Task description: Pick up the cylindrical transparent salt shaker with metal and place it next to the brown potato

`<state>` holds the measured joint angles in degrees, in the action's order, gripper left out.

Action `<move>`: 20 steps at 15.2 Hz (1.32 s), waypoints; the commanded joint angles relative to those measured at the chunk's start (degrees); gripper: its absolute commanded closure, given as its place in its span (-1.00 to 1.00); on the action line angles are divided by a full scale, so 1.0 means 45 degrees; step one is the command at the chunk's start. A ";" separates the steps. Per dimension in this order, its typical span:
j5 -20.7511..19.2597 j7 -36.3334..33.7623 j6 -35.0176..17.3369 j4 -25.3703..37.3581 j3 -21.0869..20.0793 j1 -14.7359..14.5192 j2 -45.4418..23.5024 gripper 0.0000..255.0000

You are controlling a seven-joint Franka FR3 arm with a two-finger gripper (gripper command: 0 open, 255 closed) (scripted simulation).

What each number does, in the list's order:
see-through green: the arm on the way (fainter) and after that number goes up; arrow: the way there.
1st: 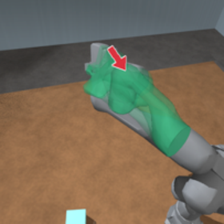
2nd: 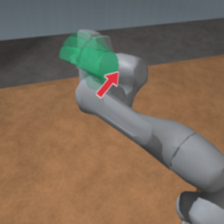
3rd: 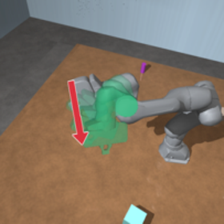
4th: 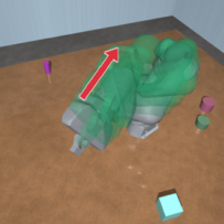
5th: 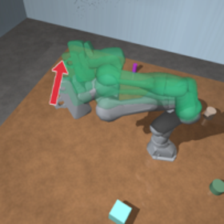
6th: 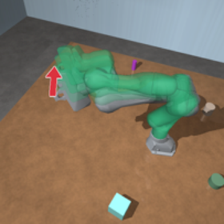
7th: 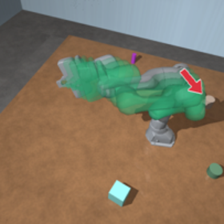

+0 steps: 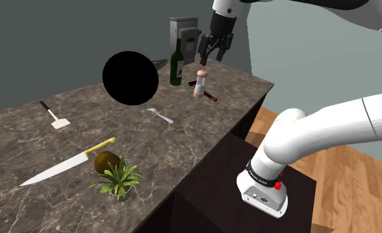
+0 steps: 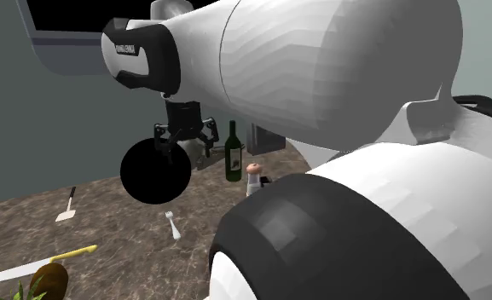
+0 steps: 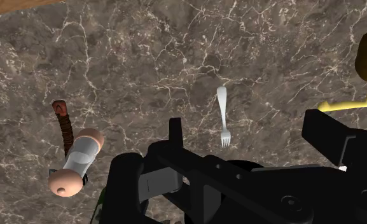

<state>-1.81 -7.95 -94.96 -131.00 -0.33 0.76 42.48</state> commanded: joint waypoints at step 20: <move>-0.0206 0.4365 -0.3969 0.2571 0.3777 0.0935 -0.6763 -1.00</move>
<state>-3.29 10.53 -111.96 -120.83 15.88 4.86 14.37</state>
